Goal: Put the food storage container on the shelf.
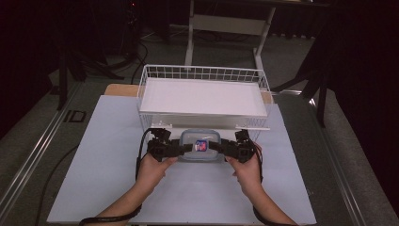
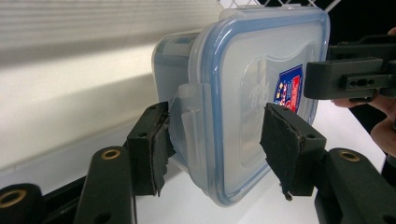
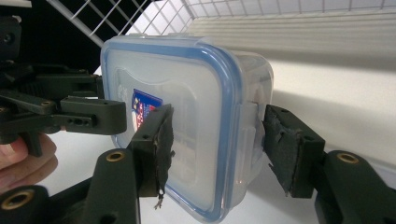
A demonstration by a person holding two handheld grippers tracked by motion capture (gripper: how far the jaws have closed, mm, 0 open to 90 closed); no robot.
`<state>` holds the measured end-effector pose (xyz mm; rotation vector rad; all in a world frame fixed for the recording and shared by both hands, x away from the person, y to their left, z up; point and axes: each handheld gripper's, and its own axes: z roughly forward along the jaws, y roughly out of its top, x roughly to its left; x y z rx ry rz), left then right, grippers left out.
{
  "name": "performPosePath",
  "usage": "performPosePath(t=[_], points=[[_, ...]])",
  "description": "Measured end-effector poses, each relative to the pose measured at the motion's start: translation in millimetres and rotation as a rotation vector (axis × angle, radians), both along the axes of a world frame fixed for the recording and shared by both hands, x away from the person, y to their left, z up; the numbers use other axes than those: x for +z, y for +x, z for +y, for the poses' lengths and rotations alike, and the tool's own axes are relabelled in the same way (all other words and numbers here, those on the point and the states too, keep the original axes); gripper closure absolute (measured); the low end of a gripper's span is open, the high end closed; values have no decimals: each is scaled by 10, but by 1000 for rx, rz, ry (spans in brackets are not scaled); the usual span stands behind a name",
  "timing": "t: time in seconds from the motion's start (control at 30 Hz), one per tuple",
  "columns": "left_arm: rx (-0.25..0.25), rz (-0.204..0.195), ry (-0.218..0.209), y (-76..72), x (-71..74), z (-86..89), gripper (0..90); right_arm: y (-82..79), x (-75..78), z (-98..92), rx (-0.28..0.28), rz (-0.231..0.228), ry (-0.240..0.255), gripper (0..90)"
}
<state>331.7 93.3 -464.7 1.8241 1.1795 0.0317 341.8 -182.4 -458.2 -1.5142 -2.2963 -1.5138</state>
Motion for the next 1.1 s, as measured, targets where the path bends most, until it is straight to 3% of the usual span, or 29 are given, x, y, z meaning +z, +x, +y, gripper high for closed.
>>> performPosePath(t=[0.23, 0.37, 0.63, 0.87, 1.0, 1.1], points=[[10, 11, -11, 130, -188, -45, 444, 135, -139, -20, -19, 3, -12, 434], [5, 16, 5, 220, -262, -66, 443, 215, -268, -47, -25, 20, 3, 433], [20, 3, -22, 397, -414, -60, 443, 350, -404, -43, -60, 20, 16, 433], [25, -36, -35, 445, -461, -55, 441, 447, -449, -27, -60, 24, -3, 416], [28, -57, -55, 481, -469, -29, 438, 468, -409, 14, -56, -11, -36, 410], [24, -75, -67, 482, -495, -18, 438, 486, -423, 0, -55, -6, -26, 409]])
